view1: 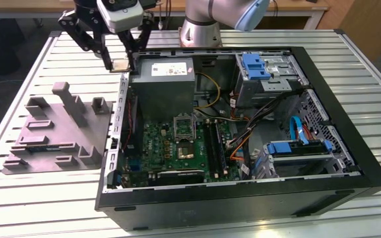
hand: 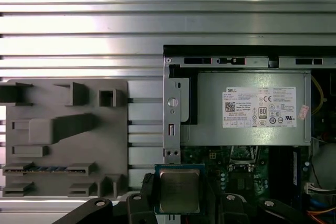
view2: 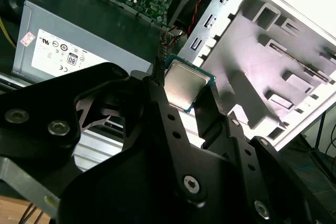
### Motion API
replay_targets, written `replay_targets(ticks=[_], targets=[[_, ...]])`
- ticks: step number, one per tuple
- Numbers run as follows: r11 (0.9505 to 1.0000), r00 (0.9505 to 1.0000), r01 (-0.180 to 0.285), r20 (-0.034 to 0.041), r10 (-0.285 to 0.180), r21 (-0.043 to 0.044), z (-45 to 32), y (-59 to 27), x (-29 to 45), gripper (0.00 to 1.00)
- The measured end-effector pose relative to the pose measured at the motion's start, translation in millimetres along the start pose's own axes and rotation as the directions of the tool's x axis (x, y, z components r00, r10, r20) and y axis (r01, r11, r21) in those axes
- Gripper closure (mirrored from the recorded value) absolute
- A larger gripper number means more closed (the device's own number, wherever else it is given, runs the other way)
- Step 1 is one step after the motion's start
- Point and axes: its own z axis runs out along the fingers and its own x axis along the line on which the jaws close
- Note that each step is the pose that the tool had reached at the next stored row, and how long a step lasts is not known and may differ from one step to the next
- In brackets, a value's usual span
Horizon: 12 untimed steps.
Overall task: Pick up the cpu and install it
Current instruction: 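Pick up the cpu and move it towards the insertion slot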
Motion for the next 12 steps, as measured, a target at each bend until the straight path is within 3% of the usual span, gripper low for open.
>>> replay_targets(ticks=[12], targets=[[1.0000, 1.0000, 0.000, 0.0000, 0.000, 0.0000, 0.0, 0.2, -7.8, 0.53]])
